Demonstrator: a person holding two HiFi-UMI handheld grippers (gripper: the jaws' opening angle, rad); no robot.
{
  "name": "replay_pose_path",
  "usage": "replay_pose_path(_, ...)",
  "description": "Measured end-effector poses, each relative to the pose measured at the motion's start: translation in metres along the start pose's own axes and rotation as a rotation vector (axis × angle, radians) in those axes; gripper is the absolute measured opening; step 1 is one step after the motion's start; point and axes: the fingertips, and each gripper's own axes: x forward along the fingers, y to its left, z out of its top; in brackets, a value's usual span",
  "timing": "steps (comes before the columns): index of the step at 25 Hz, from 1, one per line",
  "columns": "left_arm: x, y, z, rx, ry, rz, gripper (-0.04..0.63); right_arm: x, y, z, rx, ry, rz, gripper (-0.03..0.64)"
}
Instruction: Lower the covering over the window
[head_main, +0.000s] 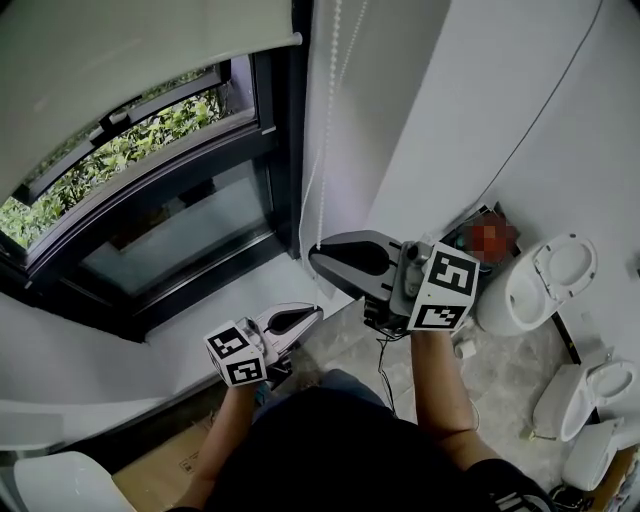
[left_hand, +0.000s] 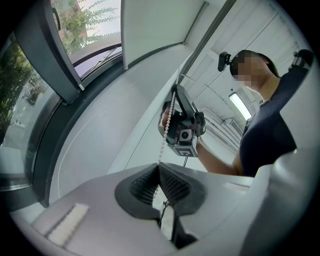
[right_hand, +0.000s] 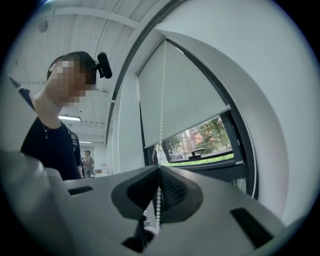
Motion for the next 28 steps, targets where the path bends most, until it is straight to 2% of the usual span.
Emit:
replay_pose_path(2,-0.003,0.001,-0.002,0.019,0.025,0.010,0.012,0.001,0.000,-0.003,0.007,0.012,0.005,0.014)
replay_pose_path(5,-0.005,0.005,-0.017,0.057,0.093,0.025,0.012,0.005,-0.002,-0.020,-0.028,0.105,-0.013,0.014)
replay_pose_path(9,-0.013,0.007,-0.021,-0.001,0.057,0.019,0.012,0.008,-0.002,-0.027,0.000,0.112,-0.005,0.014)
replay_pose_path(14,-0.022,0.010,-0.044,-0.004,0.143,0.048,0.012,0.015,-0.010,-0.062,-0.002,0.236,-0.030,0.012)
replay_pose_path(17,-0.031,0.014,-0.049,-0.055,0.118,0.058,0.012,0.017,-0.008,-0.065,0.060,0.193,0.000,0.014)
replay_pose_path(21,-0.037,0.019,-0.047,-0.072,0.092,0.079,0.012,0.014,-0.011,-0.065,0.044,0.212,-0.015,0.012)
replay_pose_path(23,-0.037,0.019,-0.047,-0.071,0.088,0.084,0.012,0.012,-0.013,-0.069,0.027,0.236,-0.033,0.014)
replay_pose_path(26,-0.032,0.017,-0.048,-0.065,0.092,0.086,0.012,0.005,-0.020,-0.093,-0.012,0.338,-0.067,0.014)
replay_pose_path(28,-0.030,0.014,-0.050,-0.057,0.102,0.085,0.012,0.000,-0.020,-0.103,0.004,0.346,-0.071,0.014)
